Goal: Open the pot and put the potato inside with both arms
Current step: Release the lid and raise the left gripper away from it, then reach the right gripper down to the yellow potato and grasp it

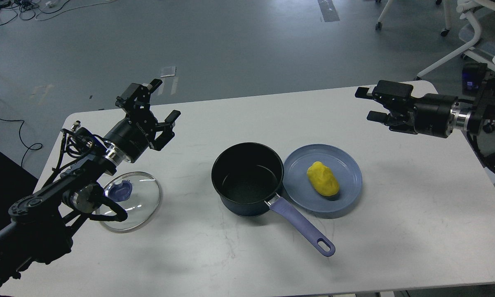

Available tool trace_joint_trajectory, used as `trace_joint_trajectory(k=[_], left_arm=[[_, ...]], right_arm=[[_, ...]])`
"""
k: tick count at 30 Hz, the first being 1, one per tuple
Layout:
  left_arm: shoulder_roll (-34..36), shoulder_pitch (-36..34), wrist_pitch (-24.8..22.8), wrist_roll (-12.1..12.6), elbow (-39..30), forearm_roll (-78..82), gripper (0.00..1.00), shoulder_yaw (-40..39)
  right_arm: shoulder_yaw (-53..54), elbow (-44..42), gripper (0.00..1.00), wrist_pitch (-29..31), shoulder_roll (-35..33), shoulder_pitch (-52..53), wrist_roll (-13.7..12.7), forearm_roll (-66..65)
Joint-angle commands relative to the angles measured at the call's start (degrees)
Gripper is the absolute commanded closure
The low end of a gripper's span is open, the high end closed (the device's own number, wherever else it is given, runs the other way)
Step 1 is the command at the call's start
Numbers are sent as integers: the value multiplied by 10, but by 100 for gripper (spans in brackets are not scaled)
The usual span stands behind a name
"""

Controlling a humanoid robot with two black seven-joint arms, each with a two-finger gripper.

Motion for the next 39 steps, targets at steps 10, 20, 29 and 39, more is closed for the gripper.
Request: trace_joint_trajectory(k=[10, 20, 29, 39], left_arm=[[2, -1, -5, 0, -11, 1, 2, -7], [2, -2, -5, 0, -15, 1, 2, -8], [4, -3, -4, 0, -22, 1, 2, -8], [8, -2, -5, 0, -23, 1, 2, -8]], right_arm=[[-348, 5, 0, -9, 120, 247, 0, -225], [-447, -69, 0, -64, 274, 242, 0, -223], [-449, -93, 0, -97, 331, 210, 0, -190], [-459, -120, 0, -102, 370, 190, 0, -159]])
